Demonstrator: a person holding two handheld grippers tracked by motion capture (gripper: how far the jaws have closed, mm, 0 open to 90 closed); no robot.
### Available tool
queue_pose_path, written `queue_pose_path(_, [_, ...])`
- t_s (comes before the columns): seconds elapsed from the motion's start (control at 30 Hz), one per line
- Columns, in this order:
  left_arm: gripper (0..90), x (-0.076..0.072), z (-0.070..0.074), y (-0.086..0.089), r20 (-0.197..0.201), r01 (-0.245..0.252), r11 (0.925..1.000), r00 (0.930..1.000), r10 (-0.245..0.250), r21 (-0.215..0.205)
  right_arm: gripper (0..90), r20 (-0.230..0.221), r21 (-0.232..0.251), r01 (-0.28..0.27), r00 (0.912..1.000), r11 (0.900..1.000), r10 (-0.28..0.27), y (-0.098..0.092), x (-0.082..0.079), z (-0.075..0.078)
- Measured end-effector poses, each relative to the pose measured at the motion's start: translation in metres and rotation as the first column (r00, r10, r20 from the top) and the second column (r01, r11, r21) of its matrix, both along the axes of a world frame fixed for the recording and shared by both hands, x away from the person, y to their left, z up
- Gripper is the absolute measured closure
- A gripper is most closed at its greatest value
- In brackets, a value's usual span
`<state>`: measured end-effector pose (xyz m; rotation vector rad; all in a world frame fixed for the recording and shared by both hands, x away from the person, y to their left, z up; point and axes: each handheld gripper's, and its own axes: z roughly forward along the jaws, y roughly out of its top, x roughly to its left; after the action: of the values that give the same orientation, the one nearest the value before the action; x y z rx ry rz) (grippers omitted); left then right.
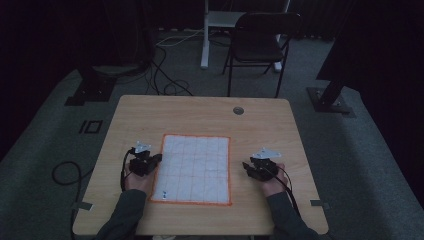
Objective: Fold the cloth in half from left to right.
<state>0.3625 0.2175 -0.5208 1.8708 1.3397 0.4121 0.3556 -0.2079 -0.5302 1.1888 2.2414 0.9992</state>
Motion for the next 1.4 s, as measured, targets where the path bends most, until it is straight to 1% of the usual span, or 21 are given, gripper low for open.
queue_pose_path(0.03, [89.4, 0.000, 0.000, 0.000, 0.000, 0.000, 1.0000, 1.0000, 0.000, 0.000, 58.4, 0.000, 0.000, 0.000, 1.0000, 1.000, 0.000, 0.000, 0.000, 0.000])
queue_pose_path(0.07, [89.4, 0.000, 0.002, -0.001, 0.004, 0.018, 0.9998, 0.9998, -0.018, -0.007, 58.4, 0.000, -0.002, -0.001, 1.0000, 1.000, 0.001, 0.001, 0.000, 0.000])
queue_pose_path(0.1, [89.4, 0.000, 0.002, -0.001, 0.004, 0.018, 0.9998, 0.9998, -0.018, -0.007, 58.4, 0.000, -0.002, -0.001, 1.0000, 1.000, 0.001, 0.001, 0.000, 0.000])
queue_pose_path(0.17, [89.4, 0.000, 0.003, -0.004, 0.007, 0.029, 0.9994, 0.9996, -0.028, -0.021, 58.4, -0.002, -0.003, -0.003, 1.0000, 1.000, 0.003, 0.002, 0.000, -0.001])
queue_pose_path(0.2, [89.3, 0.000, 0.004, -0.007, 0.005, 0.044, 0.9985, 0.9990, -0.044, -0.033, 58.4, -0.002, -0.005, -0.006, 1.0000, 1.000, 0.006, 0.002, 0.000, -0.001])
queue_pose_path(0.23, [89.3, 0.000, 0.004, -0.007, 0.005, 0.044, 0.9985, 0.9990, -0.044, -0.033, 58.4, -0.002, -0.005, -0.006, 1.0000, 1.000, 0.006, 0.002, 0.000, -0.001])
queue_pose_path(0.3, [89.4, 0.000, 0.005, -0.012, 0.007, 0.064, 0.9974, 0.9979, -0.064, -0.034, 58.5, -0.003, -0.007, -0.007, 1.0000, 1.000, 0.007, 0.003, 0.000, -0.001])
queue_pose_path(0.37, [89.4, 0.001, 0.008, -0.017, 0.006, 0.084, 0.9963, 0.9965, -0.084, -0.020, 58.8, -0.003, -0.009, -0.008, 1.0000, 1.000, 0.008, 0.003, 0.000, -0.001])
queue_pose_path(0.43, [89.4, 0.002, 0.010, -0.022, 0.007, 0.099, 0.9948, 0.9950, -0.099, -0.022, 58.8, -0.003, -0.008, -0.008, 1.0000, 1.000, 0.008, 0.004, 0.000, -0.001])
queue_pose_path(0.47, [89.4, 0.003, 0.012, -0.024, 0.010, 0.108, 0.9940, 0.9941, -0.108, -0.016, 58.8, -0.003, -0.007, -0.010, 0.9999, 1.000, 0.010, 0.004, 0.000, -0.001])
queue_pose_path(0.53, [89.4, 0.004, 0.014, -0.030, 0.010, 0.124, 0.9920, 0.9923, -0.124, -0.025, 58.8, -0.003, -0.007, -0.010, 1.0000, 1.000, 0.010, 0.004, 0.000, -0.001])
queue_pose_path(0.6, [89.4, 0.004, 0.016, -0.036, 0.015, 0.146, 0.9891, 0.9892, -0.146, -0.019, 58.8, -0.002, -0.006, -0.012, 0.9999, 1.000, 0.012, 0.005, -0.001, -0.001])
queue_pose_path(0.67, [89.4, 0.004, 0.018, -0.043, 0.018, 0.164, 0.9861, 0.9863, -0.164, -0.026, 58.8, 0.001, -0.006, -0.017, 0.9998, 1.000, 0.017, 0.006, -0.001, -0.001])
queue_pose_path(0.77, [89.4, 0.006, 0.020, -0.052, 0.022, 0.193, 0.9810, 0.9811, -0.192, -0.024, 58.8, 0.003, -0.006, -0.021, 0.9998, 1.000, 0.021, 0.007, -0.002, 0.000])
queue_pose_path(0.97, [89.4, 0.008, 0.026, -0.070, 0.028, 0.242, 0.9702, 0.9700, -0.242, -0.010, 58.9, -0.001, -0.005, -0.025, 0.9997, 1.000, 0.025, 0.009, -0.003, -0.001])
queue_pose_path(1.0, [89.4, 0.009, 0.027, -0.076, 0.029, 0.258, 0.9662, 0.9659, -0.257, -0.010, 58.9, -0.001, -0.005, -0.024, 0.9997, 1.000, 0.024, 0.009, -0.003, -0.001])
queue_pose_path(1.03, [89.4, 0.009, 0.027, -0.076, 0.029, 0.258, 0.9662, 0.9659, -0.257, -0.010, 58.9, -0.001, -0.005, -0.024, 0.9997, 1.000, 0.024, 0.009, -0.003, -0.001])
queue_pose_path(1.07, [89.4, 0.010, 0.028, -0.081, 0.031, 0.266, 0.9638, 0.9636, -0.265, -0.015, 58.9, -0.001, -0.004, -0.024, 0.9997, 1.000, 0.024, 0.009, -0.003, -0.001])
queue_pose_path(1.17, [89.4, 0.012, 0.029, -0.086, 0.033, 0.272, 0.9620, 0.9618, -0.272, -0.019, 59.1, -0.002, -0.003, -0.025, 0.9997, 1.000, 0.025, 0.009, -0.003, -0.001])
queue_pose_path(1.27, [89.4, 0.014, 0.030, -0.094, 0.038, 0.286, 0.9578, 0.9578, -0.285, -0.029, 59.1, -0.003, -0.003, -0.025, 0.9997, 1.000, 0.025, 0.010, -0.003, -0.001])
queue_pose_path(1.4, [89.4, 0.015, 0.030, -0.100, 0.036, 0.294, 0.9552, 0.9554, -0.293, -0.032, 59.1, -0.003, -0.003, -0.026, 0.9997, 1.000, 0.026, 0.010, -0.003, -0.001])
